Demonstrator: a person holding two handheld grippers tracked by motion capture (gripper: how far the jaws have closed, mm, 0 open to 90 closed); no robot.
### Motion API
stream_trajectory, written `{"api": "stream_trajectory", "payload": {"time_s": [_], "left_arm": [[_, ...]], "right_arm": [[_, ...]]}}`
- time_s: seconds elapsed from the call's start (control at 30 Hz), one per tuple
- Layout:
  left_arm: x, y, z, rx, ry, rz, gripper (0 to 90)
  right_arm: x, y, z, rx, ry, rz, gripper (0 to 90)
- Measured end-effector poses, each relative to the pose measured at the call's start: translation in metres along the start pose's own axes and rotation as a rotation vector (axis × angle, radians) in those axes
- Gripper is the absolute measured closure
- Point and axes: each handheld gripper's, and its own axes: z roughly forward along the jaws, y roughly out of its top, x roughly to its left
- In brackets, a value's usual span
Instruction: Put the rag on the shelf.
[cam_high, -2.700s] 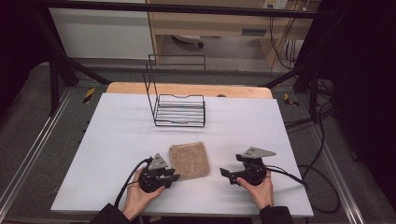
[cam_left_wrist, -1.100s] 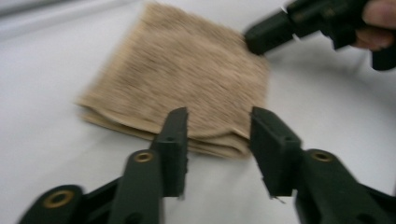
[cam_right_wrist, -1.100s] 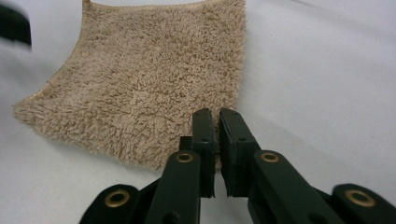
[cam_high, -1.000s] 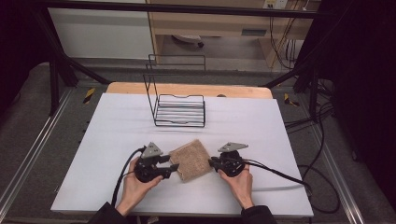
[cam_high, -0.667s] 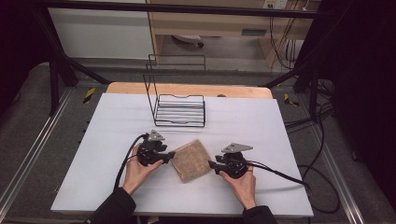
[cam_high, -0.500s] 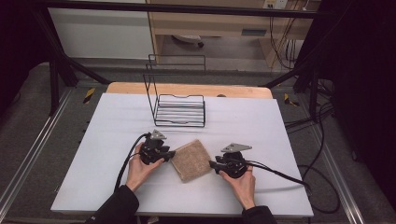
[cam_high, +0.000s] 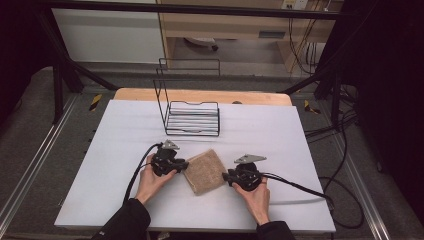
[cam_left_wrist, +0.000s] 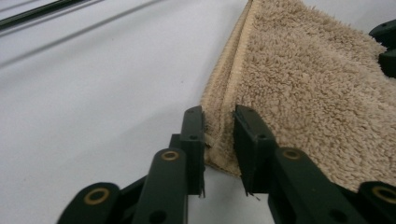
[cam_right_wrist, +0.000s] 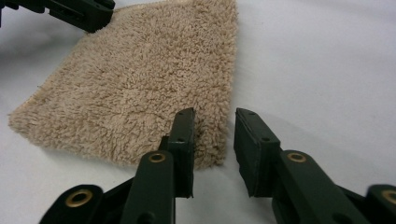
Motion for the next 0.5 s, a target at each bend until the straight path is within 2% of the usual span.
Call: {"api": "stream_trajectory", "payload": {"time_s": [0.07, 0.2, 0.37, 0.5], "left_arm": [[-0.001, 0.0, 0.0, 0.0, 0.004, -0.017, 80.6], [-0.004, 0.001, -0.002, 0.002, 0.017, -0.02, 84.2], [-0.006, -0.001, -0.009, 0.013, 0.003, -0.034, 85.2], [-0.011, -0.006, -0.015, 0.015, -0.005, -0.05, 85.2]], "right_arm": [[0.0, 0.0, 0.001, 0.001, 0.011, 0.01, 74.1], [0.0, 0.001, 0.001, 0.004, 0.037, 0.023, 84.6], [-0.004, 0.007, -0.003, 0.014, 0.051, 0.031, 87.3], [-0.009, 0.018, -0.003, 0.008, 0.052, 0.014, 87.5]]}}
